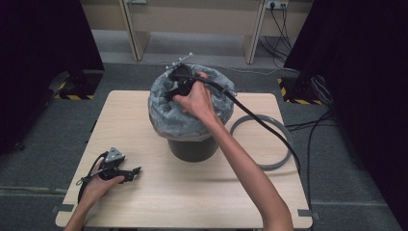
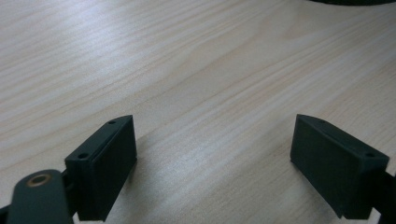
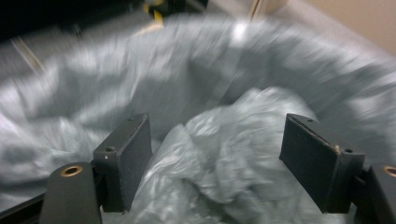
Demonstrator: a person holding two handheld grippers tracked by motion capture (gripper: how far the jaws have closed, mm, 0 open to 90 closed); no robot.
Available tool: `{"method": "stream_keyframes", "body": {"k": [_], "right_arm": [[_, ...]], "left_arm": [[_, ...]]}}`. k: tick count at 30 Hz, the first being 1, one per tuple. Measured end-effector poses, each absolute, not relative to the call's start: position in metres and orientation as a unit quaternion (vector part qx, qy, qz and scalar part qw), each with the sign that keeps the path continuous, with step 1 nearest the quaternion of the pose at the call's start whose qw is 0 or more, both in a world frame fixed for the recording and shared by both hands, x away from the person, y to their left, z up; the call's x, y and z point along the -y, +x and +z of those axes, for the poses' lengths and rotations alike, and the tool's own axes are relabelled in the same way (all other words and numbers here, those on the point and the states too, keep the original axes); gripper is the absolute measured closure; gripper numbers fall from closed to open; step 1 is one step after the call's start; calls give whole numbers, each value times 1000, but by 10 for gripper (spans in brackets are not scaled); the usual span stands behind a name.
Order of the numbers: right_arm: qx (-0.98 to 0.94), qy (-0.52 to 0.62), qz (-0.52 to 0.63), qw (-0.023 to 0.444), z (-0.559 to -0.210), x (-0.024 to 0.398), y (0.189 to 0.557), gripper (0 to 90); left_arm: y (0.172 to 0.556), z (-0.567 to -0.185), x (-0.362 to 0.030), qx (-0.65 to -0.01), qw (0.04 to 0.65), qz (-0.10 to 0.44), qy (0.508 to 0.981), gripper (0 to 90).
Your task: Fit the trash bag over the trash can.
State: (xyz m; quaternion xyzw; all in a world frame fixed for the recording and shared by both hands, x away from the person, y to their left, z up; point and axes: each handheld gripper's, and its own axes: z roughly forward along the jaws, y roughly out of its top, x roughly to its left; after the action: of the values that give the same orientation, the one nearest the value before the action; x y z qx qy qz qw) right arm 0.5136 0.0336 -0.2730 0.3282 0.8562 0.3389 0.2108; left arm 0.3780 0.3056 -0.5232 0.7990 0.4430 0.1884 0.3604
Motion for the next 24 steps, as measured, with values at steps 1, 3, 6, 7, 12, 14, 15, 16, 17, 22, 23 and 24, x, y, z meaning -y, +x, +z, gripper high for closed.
{"method": "stream_keyframes", "body": {"k": [1, 3, 6, 7, 12, 14, 15, 16, 17, 22, 23, 24], "right_arm": [[-863, 327, 324, 210, -279, -37, 514, 253], [-876, 328, 291, 199, -291, -41, 518, 245], [-886, 332, 264, 188, -305, -45, 524, 226], [-889, 333, 257, 178, -308, -47, 525, 223], [-893, 331, 260, 158, -307, -45, 526, 233], [-885, 334, 280, 162, -299, -40, 527, 233], [-880, 334, 296, 165, -294, -38, 529, 233], [-873, 336, 311, 166, -289, -36, 530, 233], [-867, 339, 326, 167, -284, -33, 531, 232], [-846, 351, 351, 196, -276, -23, 551, 211], [-849, 356, 338, 198, -280, -23, 555, 209], [-852, 361, 324, 197, -286, -22, 559, 208]], "left_arm": [[378, -523, -306, -443, 360, 189, 799, 136], [378, -523, -306, -443, 360, 188, 799, 136], [378, -523, -306, -443, 361, 188, 799, 136], [378, -523, -306, -443, 360, 188, 799, 136], [378, -523, -306, -443, 360, 188, 799, 136], [378, -523, -306, -443, 361, 188, 799, 136], [378, -523, -306, -443, 360, 188, 799, 136], [378, -523, -306, -443, 361, 188, 799, 136], [378, -523, -306, -443, 361, 188, 799, 136], [378, -523, -306, -443, 360, 188, 799, 136], [378, -523, -306, -443, 360, 188, 799, 136], [378, -523, -306, -443, 360, 188, 799, 136]]}}
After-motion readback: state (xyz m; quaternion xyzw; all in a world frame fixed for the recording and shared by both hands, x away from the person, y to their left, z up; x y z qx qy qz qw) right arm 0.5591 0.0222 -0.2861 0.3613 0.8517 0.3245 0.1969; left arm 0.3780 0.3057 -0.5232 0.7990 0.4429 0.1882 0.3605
